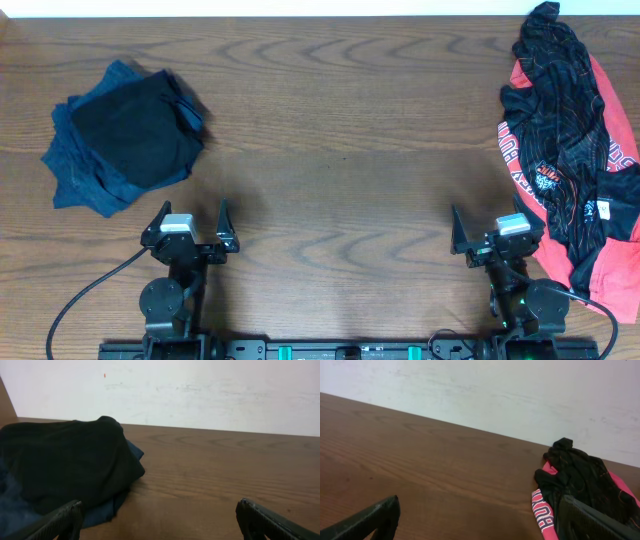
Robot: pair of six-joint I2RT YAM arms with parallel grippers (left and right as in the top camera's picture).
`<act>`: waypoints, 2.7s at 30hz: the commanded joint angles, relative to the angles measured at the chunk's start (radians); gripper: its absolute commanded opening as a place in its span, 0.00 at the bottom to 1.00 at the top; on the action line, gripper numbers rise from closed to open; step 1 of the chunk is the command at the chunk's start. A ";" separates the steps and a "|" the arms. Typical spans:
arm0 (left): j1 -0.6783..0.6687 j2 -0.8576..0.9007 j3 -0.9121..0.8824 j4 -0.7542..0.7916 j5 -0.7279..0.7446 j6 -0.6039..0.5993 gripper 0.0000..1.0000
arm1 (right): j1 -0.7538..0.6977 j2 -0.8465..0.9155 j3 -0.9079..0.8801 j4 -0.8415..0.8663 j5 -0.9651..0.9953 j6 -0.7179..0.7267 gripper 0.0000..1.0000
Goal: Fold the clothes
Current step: 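Raise both grippers from rest toward the clothes, then reach the right gripper into the black jersey on the red shirt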
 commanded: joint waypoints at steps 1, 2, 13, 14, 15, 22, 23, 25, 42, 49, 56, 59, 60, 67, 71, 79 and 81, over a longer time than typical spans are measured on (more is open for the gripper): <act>0.001 -0.006 -0.010 -0.041 0.018 0.017 0.98 | 0.008 -0.006 -0.001 -0.005 0.000 -0.015 0.99; 0.001 -0.006 -0.010 -0.040 0.018 0.017 0.98 | 0.008 -0.006 -0.001 -0.005 0.000 -0.015 0.99; 0.001 -0.006 -0.010 -0.040 0.018 0.017 0.98 | 0.008 -0.006 -0.001 -0.005 0.000 -0.015 0.99; 0.001 -0.006 -0.010 -0.040 0.018 0.017 0.98 | 0.008 -0.006 -0.001 -0.005 0.000 -0.015 0.99; 0.001 -0.006 -0.010 -0.040 0.018 0.017 0.98 | 0.008 -0.006 -0.001 -0.004 0.000 -0.015 0.99; 0.001 -0.006 -0.010 -0.040 0.018 0.017 0.98 | 0.008 -0.006 -0.001 -0.004 0.000 -0.015 0.99; 0.001 -0.006 -0.010 -0.040 0.018 0.017 0.98 | 0.008 -0.006 -0.001 -0.004 0.000 -0.015 0.99; 0.001 -0.006 -0.010 -0.040 0.018 0.017 0.98 | 0.008 -0.006 -0.001 -0.004 0.000 -0.014 0.99; 0.001 -0.006 -0.010 -0.040 0.018 0.017 0.98 | 0.008 -0.006 -0.001 -0.005 0.001 -0.013 0.99; 0.001 -0.006 -0.010 -0.040 0.018 -0.006 0.98 | 0.008 -0.006 -0.001 -0.004 0.031 0.008 0.99; 0.001 -0.005 0.011 -0.053 0.018 -0.087 0.98 | 0.008 -0.004 0.012 -0.008 0.083 0.088 0.99; 0.001 0.011 0.047 -0.064 0.018 -0.119 0.98 | 0.008 0.011 0.032 -0.008 0.103 0.088 0.99; 0.001 0.024 0.061 -0.071 0.018 -0.119 0.98 | 0.008 0.022 0.043 -0.008 0.111 0.087 0.99; 0.001 0.181 0.215 -0.203 0.023 -0.119 0.98 | 0.008 0.183 0.156 -0.060 0.162 0.121 0.99; 0.001 0.336 0.355 -0.319 0.026 -0.119 0.98 | 0.007 0.365 0.258 -0.099 0.161 0.122 0.99; 0.002 0.669 0.660 -0.565 0.044 -0.119 0.98 | 0.004 0.790 0.543 -0.268 0.150 0.130 0.99; 0.002 0.734 0.727 -0.632 0.072 -0.119 0.98 | 0.000 0.891 0.626 -0.352 0.153 0.095 0.99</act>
